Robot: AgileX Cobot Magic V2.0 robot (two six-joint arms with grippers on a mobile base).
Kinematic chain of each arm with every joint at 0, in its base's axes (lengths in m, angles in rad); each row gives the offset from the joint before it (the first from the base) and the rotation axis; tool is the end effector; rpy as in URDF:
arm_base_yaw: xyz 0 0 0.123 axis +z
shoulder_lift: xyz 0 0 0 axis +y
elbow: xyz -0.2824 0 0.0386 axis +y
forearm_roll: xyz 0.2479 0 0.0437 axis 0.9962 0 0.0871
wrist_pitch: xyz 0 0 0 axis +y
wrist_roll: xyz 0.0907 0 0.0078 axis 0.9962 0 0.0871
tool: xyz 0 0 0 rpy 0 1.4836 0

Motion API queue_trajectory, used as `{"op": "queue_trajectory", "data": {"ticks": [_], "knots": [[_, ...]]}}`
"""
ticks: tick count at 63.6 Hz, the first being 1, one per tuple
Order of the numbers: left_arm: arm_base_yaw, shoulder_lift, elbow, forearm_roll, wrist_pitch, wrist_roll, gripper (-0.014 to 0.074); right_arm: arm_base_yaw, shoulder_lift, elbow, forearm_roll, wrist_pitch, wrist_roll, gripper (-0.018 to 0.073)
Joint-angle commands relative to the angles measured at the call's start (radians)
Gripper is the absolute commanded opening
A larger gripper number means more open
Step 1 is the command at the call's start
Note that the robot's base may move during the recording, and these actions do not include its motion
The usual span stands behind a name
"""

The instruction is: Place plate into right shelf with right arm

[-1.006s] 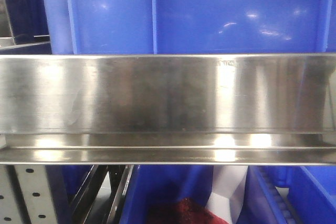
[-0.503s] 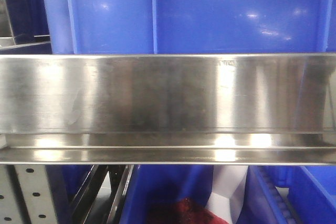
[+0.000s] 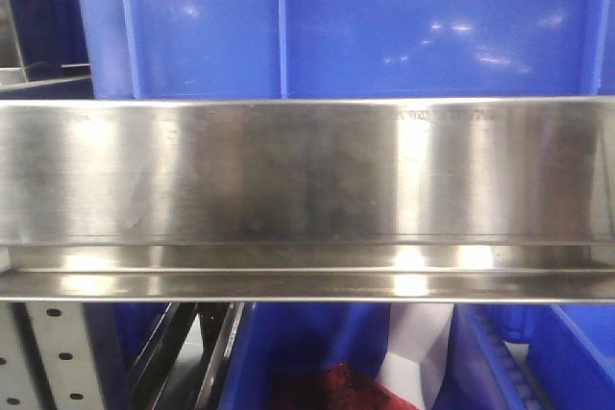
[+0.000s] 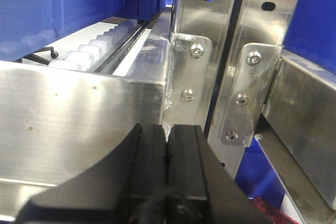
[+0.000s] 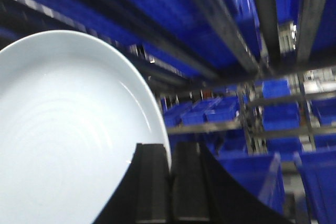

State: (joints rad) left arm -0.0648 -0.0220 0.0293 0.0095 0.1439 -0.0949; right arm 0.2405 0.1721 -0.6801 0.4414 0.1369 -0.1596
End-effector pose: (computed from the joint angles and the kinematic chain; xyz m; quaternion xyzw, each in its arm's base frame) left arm 0.0558 -0.0035 0.1913 -0.0080 0.7293 -0.0509 0.6822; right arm 0.0033 0.0063 0.4093 -0.0150 0.5226 0.2333 0.8199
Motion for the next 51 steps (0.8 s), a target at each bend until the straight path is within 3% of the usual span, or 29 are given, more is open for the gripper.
{"op": "queue_trajectory", "data": {"ticks": [1,25,51], "knots": [[-0.007,0.002,0.012,-0.002,-0.089,-0.006,-0.0047,-0.003,0.078,-0.114,0.016,-0.074,0.004,0.0056],[-0.007,0.002,0.012,-0.002,-0.089,-0.006,-0.0047,-0.003,0.488,-0.399,0.016,0.033,0.004,0.0056],[-0.007,0.002,0.012,-0.002,-0.089,-0.006,-0.0047,-0.003,0.849,-0.495,0.016,0.006,0.004,0.0057]]}}
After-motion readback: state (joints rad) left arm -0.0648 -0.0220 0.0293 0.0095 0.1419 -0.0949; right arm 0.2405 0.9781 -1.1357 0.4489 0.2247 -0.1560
